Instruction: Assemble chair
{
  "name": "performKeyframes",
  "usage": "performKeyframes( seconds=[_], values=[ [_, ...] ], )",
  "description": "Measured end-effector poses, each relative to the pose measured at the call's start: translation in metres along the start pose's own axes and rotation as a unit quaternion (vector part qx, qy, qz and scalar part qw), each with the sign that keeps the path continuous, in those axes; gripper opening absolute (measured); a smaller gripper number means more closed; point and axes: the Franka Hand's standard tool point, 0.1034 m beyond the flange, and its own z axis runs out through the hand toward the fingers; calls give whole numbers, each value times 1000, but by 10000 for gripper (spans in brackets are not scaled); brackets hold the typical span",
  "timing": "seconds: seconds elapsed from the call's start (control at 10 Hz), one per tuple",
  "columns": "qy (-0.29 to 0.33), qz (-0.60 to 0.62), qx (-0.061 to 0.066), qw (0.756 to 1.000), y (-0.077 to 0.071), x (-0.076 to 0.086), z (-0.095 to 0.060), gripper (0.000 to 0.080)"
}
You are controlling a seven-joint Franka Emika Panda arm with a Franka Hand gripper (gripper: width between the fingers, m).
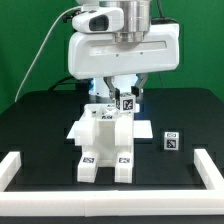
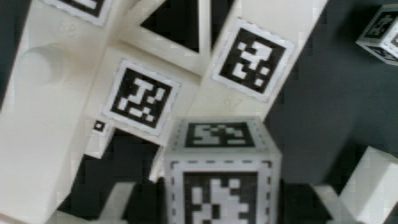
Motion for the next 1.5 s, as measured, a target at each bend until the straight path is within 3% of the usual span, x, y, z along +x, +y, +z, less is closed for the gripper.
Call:
performKeyframes(
  seconds=[0.5,1.3,1.4,1.5],
  values=[
    [-5,0,1,1000,-2,-8,8,281],
    [8,-2,-8,1000,3,1,9,281],
    [8,-2,-8,1000,3,1,9,371],
    [8,-2,-8,1000,3,1,9,371]
  ],
)
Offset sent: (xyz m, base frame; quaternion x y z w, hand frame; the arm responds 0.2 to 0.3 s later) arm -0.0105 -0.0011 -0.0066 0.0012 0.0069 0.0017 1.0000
